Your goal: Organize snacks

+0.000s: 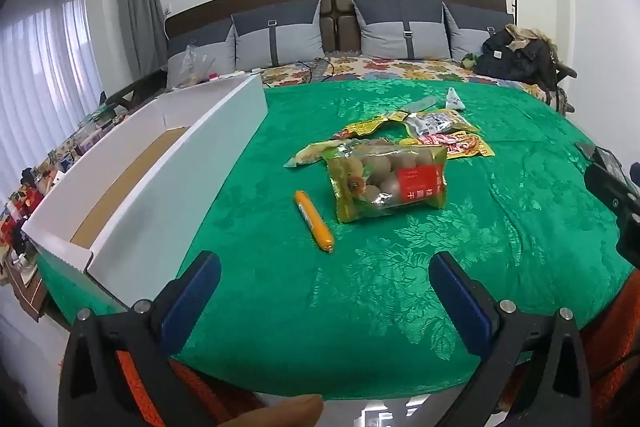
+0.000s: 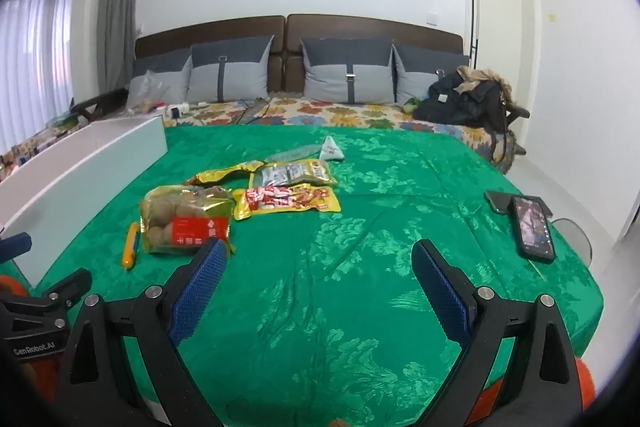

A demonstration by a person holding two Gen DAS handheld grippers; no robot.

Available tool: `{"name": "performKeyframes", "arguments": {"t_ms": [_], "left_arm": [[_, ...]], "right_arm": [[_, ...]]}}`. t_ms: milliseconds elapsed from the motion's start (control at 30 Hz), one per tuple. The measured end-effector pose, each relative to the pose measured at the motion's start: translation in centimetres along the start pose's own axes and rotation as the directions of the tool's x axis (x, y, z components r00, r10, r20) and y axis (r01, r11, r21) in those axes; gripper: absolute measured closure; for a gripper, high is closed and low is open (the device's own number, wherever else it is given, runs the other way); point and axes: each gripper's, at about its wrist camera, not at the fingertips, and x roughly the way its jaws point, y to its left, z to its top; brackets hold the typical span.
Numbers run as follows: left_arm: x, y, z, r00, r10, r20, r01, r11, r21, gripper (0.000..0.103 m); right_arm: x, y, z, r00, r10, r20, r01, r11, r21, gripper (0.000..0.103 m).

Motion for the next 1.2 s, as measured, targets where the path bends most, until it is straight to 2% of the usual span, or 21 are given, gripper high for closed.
{"name": "performKeyframes", "arguments": {"t_ms": [200,567,1200], "left_arm": [[0.1,-0.3,-0.4,1.0,0.015,0.014,-0.016,1.0,0.016,0.0],[1.1,0.0,-0.7,0.999,0.042,-0.001,-0.042,0.999,0.013,0.0],[2.3,-0.3,-1.1,0.997,0.068,-0.021,-0.067,0.997,0.038,0.0]], "right_arm": [[0.0,0.2,-0.1,0.999,-0.04,0.034,0.041,0.999,-0.028,0.007],[0.1,1.0,-0.4,0.997,-0.043,0.071,0.049,0.995,-0.085,0.007],[1.1,1.1,-1.1,1.0,0.01,0.016,-0.008,0.997,-0.082,0.007]]}}
